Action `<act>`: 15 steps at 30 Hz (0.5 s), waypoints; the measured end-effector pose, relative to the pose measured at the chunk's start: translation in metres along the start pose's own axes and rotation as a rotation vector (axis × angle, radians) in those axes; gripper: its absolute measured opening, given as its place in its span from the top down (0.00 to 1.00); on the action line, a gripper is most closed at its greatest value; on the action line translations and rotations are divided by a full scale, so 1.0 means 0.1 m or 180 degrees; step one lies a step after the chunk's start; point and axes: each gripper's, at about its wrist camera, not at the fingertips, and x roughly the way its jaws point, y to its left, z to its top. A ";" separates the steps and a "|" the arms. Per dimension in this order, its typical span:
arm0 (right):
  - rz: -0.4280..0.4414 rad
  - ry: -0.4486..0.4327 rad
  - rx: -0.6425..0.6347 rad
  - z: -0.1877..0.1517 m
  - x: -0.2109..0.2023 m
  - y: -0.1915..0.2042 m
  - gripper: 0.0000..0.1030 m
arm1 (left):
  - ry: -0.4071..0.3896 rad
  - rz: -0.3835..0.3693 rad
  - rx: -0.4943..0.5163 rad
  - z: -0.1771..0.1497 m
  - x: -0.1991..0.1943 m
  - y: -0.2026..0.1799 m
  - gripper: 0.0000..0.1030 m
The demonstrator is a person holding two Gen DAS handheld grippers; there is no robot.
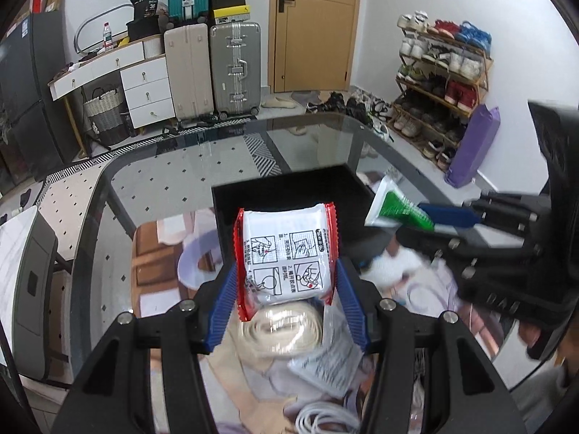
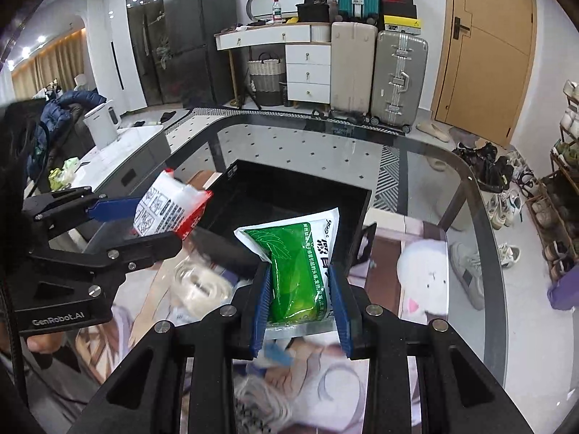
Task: Organize soft objects
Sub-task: 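Carry both packets up over the black box with both tools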
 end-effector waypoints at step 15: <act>0.0034 0.0003 0.0154 0.23 0.53 -0.12 0.69 | 0.0233 -0.0016 -0.0159 0.16 0.68 0.14 0.48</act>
